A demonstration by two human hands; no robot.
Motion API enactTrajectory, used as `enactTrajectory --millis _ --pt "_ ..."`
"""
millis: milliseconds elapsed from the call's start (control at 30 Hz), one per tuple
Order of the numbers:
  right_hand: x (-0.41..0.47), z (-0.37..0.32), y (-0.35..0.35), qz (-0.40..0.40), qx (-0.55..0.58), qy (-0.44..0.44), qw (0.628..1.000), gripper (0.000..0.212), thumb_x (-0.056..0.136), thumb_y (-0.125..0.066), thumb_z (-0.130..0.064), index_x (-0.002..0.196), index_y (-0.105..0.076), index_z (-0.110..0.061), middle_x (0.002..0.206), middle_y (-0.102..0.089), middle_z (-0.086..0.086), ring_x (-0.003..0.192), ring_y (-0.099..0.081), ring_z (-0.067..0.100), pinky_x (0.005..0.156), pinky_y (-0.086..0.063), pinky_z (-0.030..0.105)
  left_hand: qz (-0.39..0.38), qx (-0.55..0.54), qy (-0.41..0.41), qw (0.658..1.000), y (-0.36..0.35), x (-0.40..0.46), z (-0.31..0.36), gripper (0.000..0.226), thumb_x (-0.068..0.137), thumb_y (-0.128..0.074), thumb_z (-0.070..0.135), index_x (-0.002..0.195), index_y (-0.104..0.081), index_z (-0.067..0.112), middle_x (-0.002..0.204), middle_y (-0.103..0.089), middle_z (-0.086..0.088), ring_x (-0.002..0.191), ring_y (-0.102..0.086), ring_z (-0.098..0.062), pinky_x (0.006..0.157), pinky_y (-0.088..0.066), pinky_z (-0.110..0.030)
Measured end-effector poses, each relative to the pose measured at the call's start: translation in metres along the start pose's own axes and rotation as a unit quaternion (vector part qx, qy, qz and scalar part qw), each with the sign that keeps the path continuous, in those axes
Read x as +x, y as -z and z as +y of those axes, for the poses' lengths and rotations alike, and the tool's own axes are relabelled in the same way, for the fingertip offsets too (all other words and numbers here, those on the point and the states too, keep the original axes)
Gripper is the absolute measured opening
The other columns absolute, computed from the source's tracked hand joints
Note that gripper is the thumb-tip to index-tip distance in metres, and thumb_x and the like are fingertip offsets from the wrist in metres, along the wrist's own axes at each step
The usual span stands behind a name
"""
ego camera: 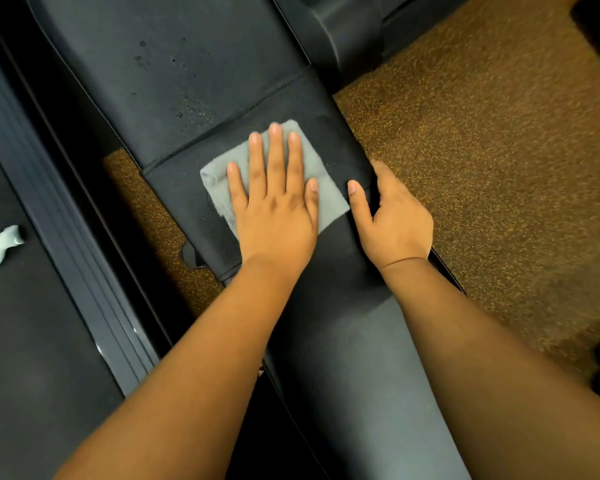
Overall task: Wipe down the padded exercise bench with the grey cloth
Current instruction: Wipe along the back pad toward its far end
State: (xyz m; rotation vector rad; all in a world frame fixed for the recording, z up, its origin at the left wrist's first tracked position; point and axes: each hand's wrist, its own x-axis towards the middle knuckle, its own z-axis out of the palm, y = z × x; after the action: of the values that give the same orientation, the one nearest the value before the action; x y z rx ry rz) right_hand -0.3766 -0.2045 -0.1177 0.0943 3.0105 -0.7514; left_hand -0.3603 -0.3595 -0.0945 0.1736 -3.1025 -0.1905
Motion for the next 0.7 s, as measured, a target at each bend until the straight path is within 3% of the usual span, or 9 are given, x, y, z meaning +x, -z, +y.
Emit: enactTrajectory --millis 167,500,700 --pt "0.001 -0.001 0.0 0.0 0.011 0.001 1.0 0.058 0.099 -0.024 -0.056 0.143 -0.043 -0.026 0.129 -0.062 -0.001 0.108 -0.062 0.025 0.079 -0.049 0.036 0.015 -0.001 -0.003 1.0 0.004 0.043 0.006 0.058 0.103 -0.011 0.041 0.156 -0.004 0.019 0.163 -0.002 -0.005 0.15 0.001 -0.025 0.119 0.001 -0.051" --pt "0.002 -0.002 0.001 0.007 0.03 -0.001 1.0 0.058 0.1 -0.019 -0.05 0.143 -0.047 -0.023 0.138 -0.058 -0.001 0.117 -0.06 0.024 0.083 -0.048 0.035 0.003 0.022 -0.045 0.999 -0.006 -0.024 0.005 0.059 0.105 -0.019 0.042 0.156 -0.007 0.016 0.163 -0.005 -0.007 0.15 -0.002 -0.027 0.118 -0.007 -0.054" --pt "0.002 -0.001 0.001 0.019 0.058 -0.015 0.998 0.059 0.099 -0.016 -0.047 0.138 -0.053 -0.022 0.134 -0.061 -0.003 0.116 -0.06 0.022 0.084 -0.045 0.032 0.01 0.025 -0.041 0.999 -0.005 0.0 0.008 0.058 0.104 -0.02 0.042 0.156 -0.01 0.017 0.163 -0.008 -0.006 0.15 -0.005 -0.027 0.119 -0.007 -0.054"
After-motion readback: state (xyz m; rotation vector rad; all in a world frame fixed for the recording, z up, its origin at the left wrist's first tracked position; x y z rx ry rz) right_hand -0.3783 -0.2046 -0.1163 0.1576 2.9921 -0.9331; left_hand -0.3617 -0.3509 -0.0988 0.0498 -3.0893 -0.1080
